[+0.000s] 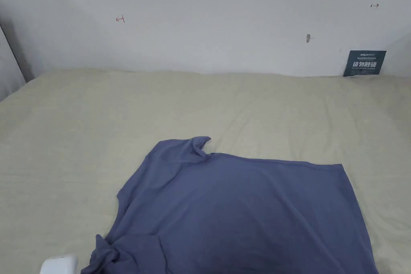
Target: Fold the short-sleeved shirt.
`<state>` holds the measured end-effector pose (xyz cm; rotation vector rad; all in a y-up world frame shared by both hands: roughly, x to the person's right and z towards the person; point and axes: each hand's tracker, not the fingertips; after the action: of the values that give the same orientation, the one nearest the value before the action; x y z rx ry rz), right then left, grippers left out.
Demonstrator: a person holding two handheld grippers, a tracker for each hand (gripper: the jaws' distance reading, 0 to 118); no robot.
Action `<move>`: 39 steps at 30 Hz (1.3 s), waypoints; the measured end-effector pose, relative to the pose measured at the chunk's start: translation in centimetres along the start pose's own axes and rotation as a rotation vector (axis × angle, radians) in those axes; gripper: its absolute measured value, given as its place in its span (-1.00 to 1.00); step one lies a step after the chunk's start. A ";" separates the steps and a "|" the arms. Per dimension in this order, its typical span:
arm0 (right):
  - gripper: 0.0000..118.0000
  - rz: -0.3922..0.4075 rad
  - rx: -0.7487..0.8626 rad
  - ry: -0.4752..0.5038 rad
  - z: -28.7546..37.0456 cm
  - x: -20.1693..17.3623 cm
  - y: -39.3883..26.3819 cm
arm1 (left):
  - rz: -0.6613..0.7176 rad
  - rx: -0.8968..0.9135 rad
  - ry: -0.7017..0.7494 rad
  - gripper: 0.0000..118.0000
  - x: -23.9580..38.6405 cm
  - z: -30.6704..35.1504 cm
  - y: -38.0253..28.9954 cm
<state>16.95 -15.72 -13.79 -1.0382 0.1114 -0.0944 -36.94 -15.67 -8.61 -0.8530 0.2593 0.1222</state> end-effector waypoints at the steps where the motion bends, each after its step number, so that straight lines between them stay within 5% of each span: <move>1: -0.39 0.005 0.006 -0.006 -0.1 -0.1 0.1 | -0.018 -0.015 0.014 -0.04 0.1 -0.2 -0.2; 3: 0.50 0.026 0.013 -0.038 0.0 -0.4 0.2 | -0.058 -0.032 0.017 0.70 0.4 0.0 -0.4; 4: 0.69 0.031 0.020 -0.036 0.2 -0.5 0.1 | -0.065 -0.019 -0.004 0.69 0.4 0.6 -0.5; 10: 0.76 0.039 0.132 0.000 3.2 -1.6 -0.2 | -0.047 0.042 -0.003 0.59 0.3 4.4 0.0; 11: 0.75 0.043 0.149 0.000 3.8 -2.0 -0.2 | -0.034 0.064 -0.025 0.41 -0.1 4.9 0.1; 12: 0.74 0.049 0.162 0.013 4.4 -2.3 -0.2 | -0.034 0.070 -0.038 -0.04 0.0 5.7 0.3; 14: 0.64 0.058 0.189 0.044 5.5 -3.4 -0.4 | -0.010 0.125 -0.027 -0.79 0.5 7.3 0.1; 16: -0.76 0.062 0.215 0.076 6.4 -4.5 -0.7 | -0.013 0.140 0.006 -0.97 0.7 8.0 -0.5; 29: -0.79 0.118 0.146 0.093 3.6 -8.4 -3.4 | -0.056 0.019 -0.039 -1.00 1.2 6.5 -3.7; 30: -0.79 0.133 0.144 0.079 3.5 -8.5 -3.5 | -0.077 0.059 -0.009 -0.97 1.2 6.4 -3.5; 31: -0.79 0.139 0.143 0.073 3.5 -8.6 -3.6 | -0.094 0.084 0.003 -0.71 1.2 6.2 -3.3; 32: -0.79 0.133 0.139 0.075 3.5 -8.5 -3.5 | -0.108 0.079 -0.001 -0.26 1.3 5.9 -3.0; 33: -0.79 0.122 0.127 0.089 3.4 -8.4 -3.5 | -0.110 0.071 0.003 0.42 1.3 5.2 -2.5; 34: -0.79 0.116 0.121 0.094 3.3 -8.4 -3.6 | -0.116 0.060 0.000 0.79 1.3 4.3 -2.1; 39: -0.79 0.099 0.104 0.080 3.0 -8.1 -4.5 | -0.081 -0.010 -0.001 0.70 0.9 1.3 -1.1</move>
<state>9.24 -14.39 -8.08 -0.9238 0.2284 -0.0513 -35.60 -15.40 -7.18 -0.8723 0.2233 0.0482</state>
